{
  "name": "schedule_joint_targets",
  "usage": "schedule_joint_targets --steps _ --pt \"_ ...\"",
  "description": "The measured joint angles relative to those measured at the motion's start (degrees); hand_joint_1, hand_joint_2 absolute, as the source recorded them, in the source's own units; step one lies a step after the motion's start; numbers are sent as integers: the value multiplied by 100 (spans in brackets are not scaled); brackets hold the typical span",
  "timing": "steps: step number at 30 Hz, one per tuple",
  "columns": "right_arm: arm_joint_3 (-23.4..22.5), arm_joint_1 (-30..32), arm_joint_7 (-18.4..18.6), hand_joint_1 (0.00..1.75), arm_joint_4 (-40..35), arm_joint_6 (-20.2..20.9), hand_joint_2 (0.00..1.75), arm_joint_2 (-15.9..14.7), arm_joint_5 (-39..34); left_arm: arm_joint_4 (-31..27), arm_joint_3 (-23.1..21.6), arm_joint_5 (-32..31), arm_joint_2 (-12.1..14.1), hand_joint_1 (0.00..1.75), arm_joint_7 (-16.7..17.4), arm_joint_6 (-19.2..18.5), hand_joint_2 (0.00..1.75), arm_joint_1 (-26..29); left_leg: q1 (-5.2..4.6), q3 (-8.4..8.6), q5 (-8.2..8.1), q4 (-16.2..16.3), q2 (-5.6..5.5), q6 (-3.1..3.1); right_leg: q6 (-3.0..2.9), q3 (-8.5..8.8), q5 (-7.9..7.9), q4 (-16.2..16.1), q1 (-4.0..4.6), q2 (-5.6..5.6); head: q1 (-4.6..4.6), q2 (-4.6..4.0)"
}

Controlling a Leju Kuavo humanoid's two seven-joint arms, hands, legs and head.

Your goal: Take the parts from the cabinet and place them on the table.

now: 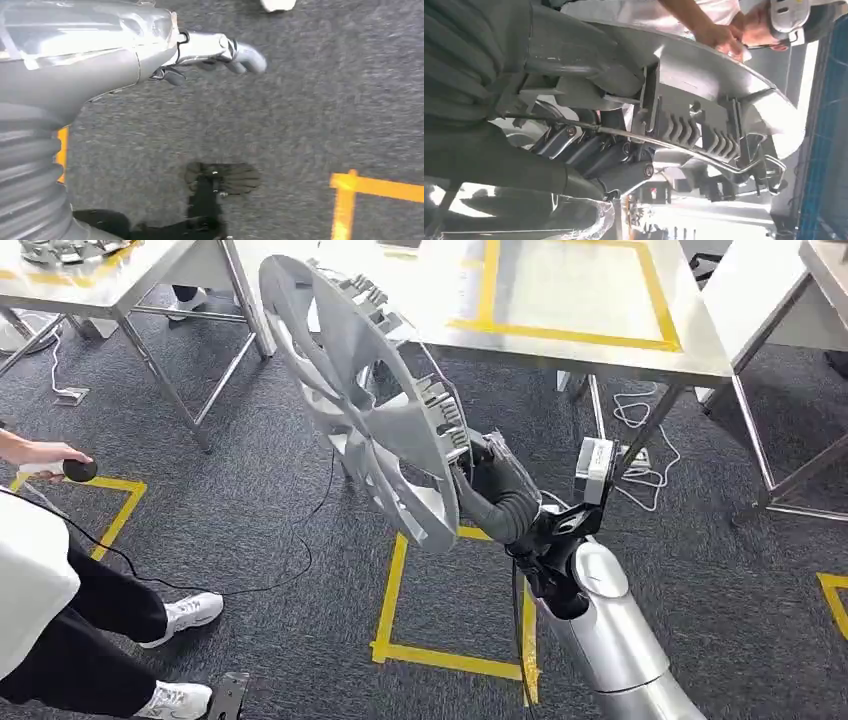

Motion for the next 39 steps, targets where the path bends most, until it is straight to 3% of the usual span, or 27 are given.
schedule_joint_targets --steps 1,2,3,4,6,11,17,39 --pt "-2 -17 0 175 0 11 175 0 -2 4 0 0 -4 0 0 -9 175 -6 -24 2 10 46 -26 -6 -31 -54 41 -74 22 8 -7 0" --pt "-2 -28 0 175 0 13 175 -2 -2 7 0 2 -2 0 0 -22 175 -27 -64 -1 -19 56 -55 11 3 -69 193 -138 40 32 9 0" --pt "-11 -32 0 175 0 13 175 -11 -4 7 0 2 -4 0 4 -37 175 -29 -101 1 -51 63 -80 56 48 -76 191 -133 10 18 -2 0" --pt "-11 -35 2 175 0 11 175 -9 -2 7 -2 4 -4 0 4 -37 175 -35 -115 -9 -85 79 -113 102 44 -76 195 -137 5 16 4 0" --pt "-13 -47 2 175 0 11 175 -13 -2 7 -2 4 -4 0 4 -42 175 -35 -123 -39 -108 114 -161 136 43 -76 194 -138 -6 13 7 0" --pt "-9 -49 -4 175 18 11 175 -9 -7 31 -13 72 -6 0 2 -55 175 -5 -145 -80 -116 159 -173 151 -32 -74 131 -175 -6 2 2 0" --pt "2 -82 -2 175 31 9 175 13 -4 50 -24 142 7 0 -24 -52 175 -2 -134 -31 -88 143 -167 162 31 -45 156 -177 11 -1 2 0" --pt "-116 -318 -15 175 59 -147 175 52 15 50 -140 155 96 0 -33 -232 175 -241 -111 6 -87 140 -168 159 33 -6 157 -174 34 -2 2 0"
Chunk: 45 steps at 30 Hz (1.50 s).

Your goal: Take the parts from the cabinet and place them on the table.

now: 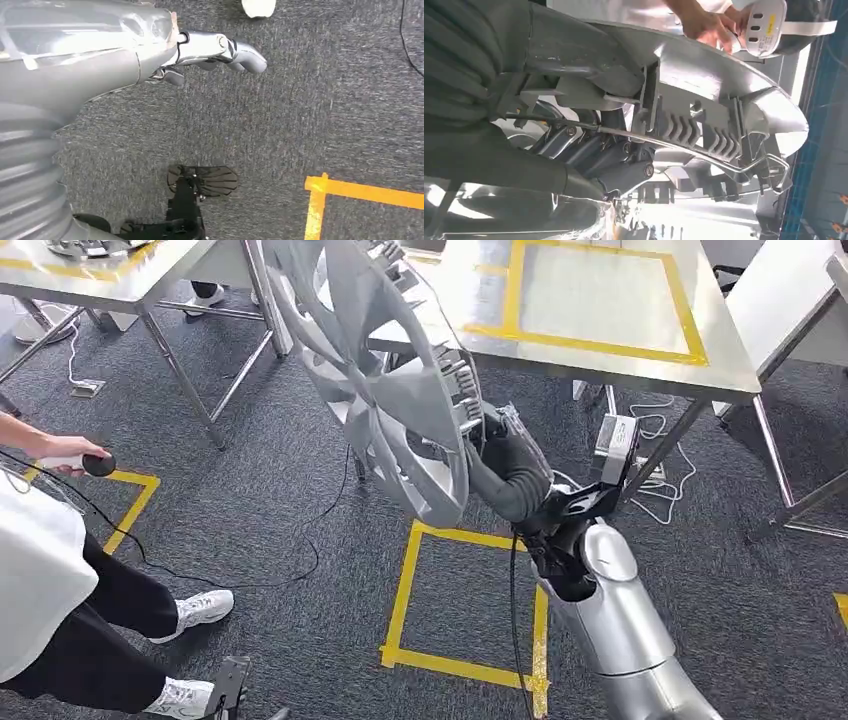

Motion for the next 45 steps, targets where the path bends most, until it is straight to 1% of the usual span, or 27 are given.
schedule_joint_targets --steps 4,7,15,33,45 --pt "-57 -119 2 175 72 -142 175 -11 33 0 -33 39 46 0 2 -39 175 -89 3 1 2 0 -2 -3 0 1 0 0 2 -2 0 0" --pt "-105 -202 2 175 161 -199 175 -13 33 0 -48 105 57 0 72 -20 175 -145 4 2 2 0 0 -3 0 4 0 0 5 -1 0 0" --pt "-53 -222 -2 175 387 -201 175 39 35 98 -50 214 52 0 -46 13 175 -141 4 2 2 0 -2 -4 0 5 0 0 7 -2 0 0" --pt "-39 -115 -2 175 422 -201 175 68 33 160 -52 216 48 0 -68 4 175 -60 6 3 2 -1 -2 -4 -1 4 0 0 9 -1 0 0" --pt "-153 -105 -72 175 459 -398 175 81 87 160 -55 330 59 0 -103 -2 175 15 6 3 2 -1 -2 -4 -1 4 0 0 9 -2 0 0"
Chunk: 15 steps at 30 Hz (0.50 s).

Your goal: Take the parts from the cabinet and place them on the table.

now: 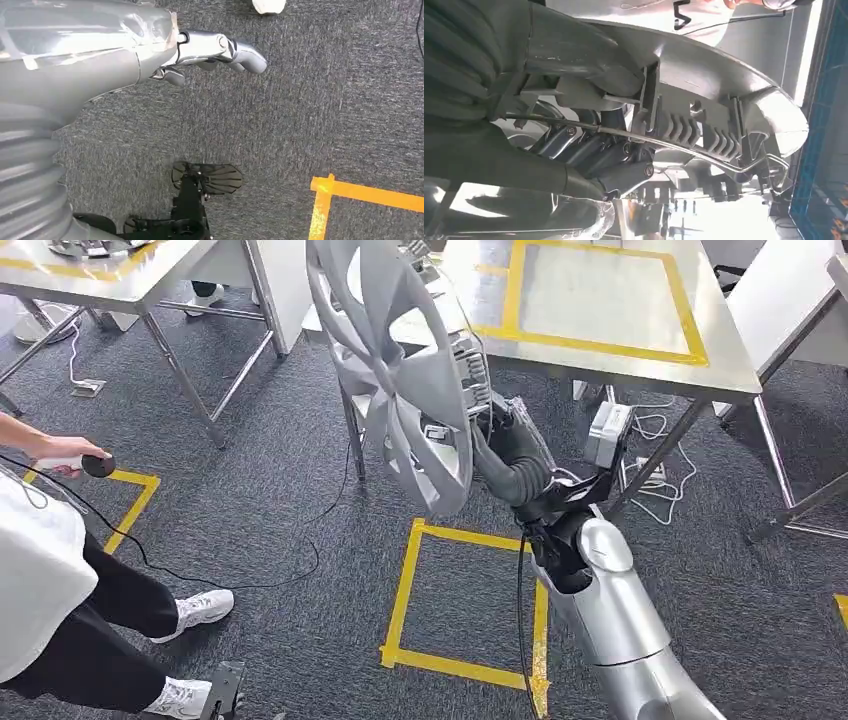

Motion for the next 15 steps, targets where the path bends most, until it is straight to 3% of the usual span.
schedule_joint_targets --steps 15 --pt "-144 -43 -107 175 175 -249 175 17 175 15 -57 48 0 0 -55 -28 175 -7 0 0 0 0 0 0 0 -1 0 0 0 0 0 0"
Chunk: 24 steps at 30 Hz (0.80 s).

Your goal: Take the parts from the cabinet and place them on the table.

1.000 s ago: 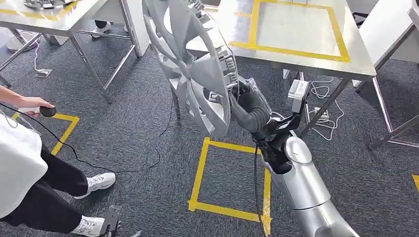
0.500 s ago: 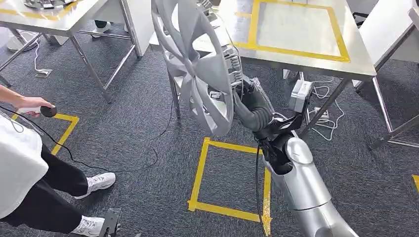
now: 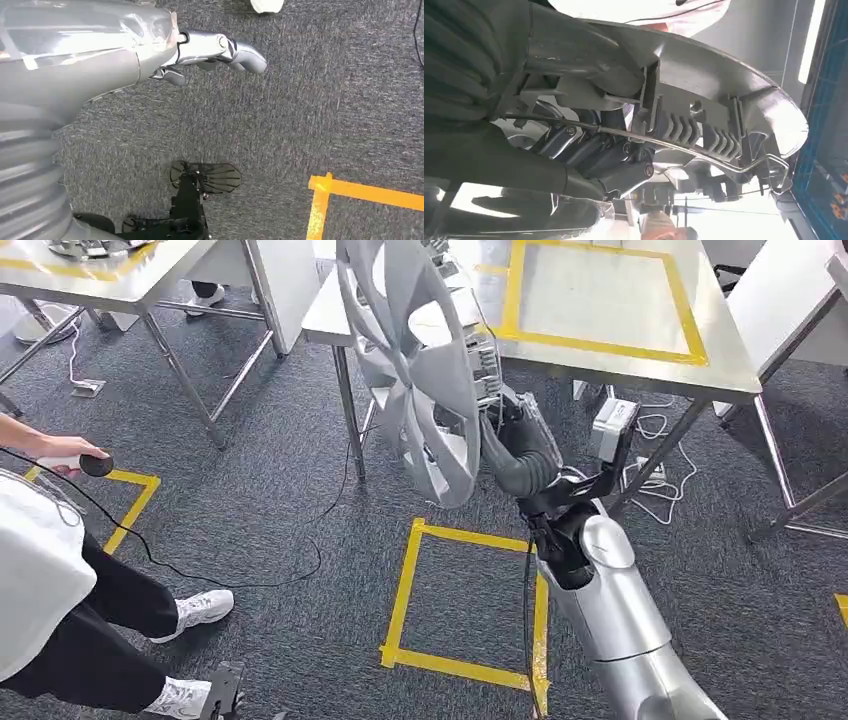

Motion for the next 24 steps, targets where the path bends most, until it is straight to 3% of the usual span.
schedule_joint_targets --steps 4,15,24 --pt "-35 -15 -20 175 31 -65 175 0 67 0 -7 0 0 0 0 0 175 0 -1 -1 0 0 1 0 0 -1 0 0 -1 1 0 0" --pt "-468 -356 -120 175 383 -881 175 -66 488 0 -29 26 2 0 4 17 175 -5 -1 -1 0 -1 2 0 2 -6 3 0 -1 1 0 0" --pt "-763 -431 -179 175 584 -927 175 -153 584 46 -42 63 -2 0 11 0 175 -42 -3 -1 0 -3 -1 0 6 -9 5 0 -1 1 0 0"
